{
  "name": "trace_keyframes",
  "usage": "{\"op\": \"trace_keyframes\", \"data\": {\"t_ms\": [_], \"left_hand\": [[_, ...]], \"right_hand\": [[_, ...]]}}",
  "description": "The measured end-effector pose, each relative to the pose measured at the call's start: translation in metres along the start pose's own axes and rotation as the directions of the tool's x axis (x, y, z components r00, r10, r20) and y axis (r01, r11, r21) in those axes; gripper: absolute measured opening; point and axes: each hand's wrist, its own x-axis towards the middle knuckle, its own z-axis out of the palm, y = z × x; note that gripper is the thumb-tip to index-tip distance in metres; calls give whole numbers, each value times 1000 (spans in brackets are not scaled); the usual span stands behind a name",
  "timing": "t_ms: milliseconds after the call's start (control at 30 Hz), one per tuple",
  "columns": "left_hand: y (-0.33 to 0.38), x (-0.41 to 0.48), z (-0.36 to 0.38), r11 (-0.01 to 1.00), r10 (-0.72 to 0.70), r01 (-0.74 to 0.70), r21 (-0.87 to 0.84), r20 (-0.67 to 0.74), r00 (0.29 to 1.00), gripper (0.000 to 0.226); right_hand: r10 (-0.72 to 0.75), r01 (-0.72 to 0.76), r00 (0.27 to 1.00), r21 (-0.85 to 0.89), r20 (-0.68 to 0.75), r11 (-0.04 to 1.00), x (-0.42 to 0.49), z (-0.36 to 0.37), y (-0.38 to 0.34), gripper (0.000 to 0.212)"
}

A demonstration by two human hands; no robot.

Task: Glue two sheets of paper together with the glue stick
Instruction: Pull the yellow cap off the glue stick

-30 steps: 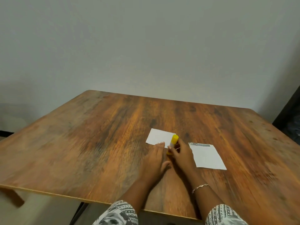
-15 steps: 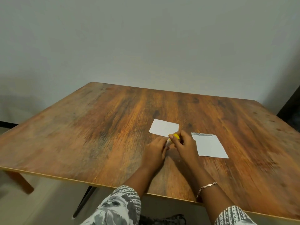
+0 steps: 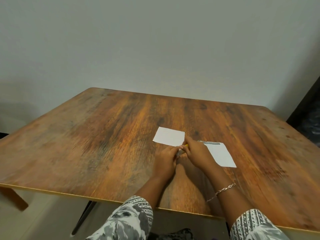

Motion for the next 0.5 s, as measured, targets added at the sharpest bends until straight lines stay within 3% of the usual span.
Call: {"op": "trace_keyframes", "data": {"t_ms": [133,267,500], "left_hand": [[-2,0,0,999,-44,44,7,-14,999,27],[-2,0,-2,999,-30,31,28,-27,999,27],[0,-1,-1,999,-34,34,32,-1,999,27]], "right_hand": [[-74,73,996,35,51,997,0,-2,4,21],[13,-15,998,32,61,999,2,-1,6,33],[-84,79,994,72,69,994,-1,-2,7,18]]}}
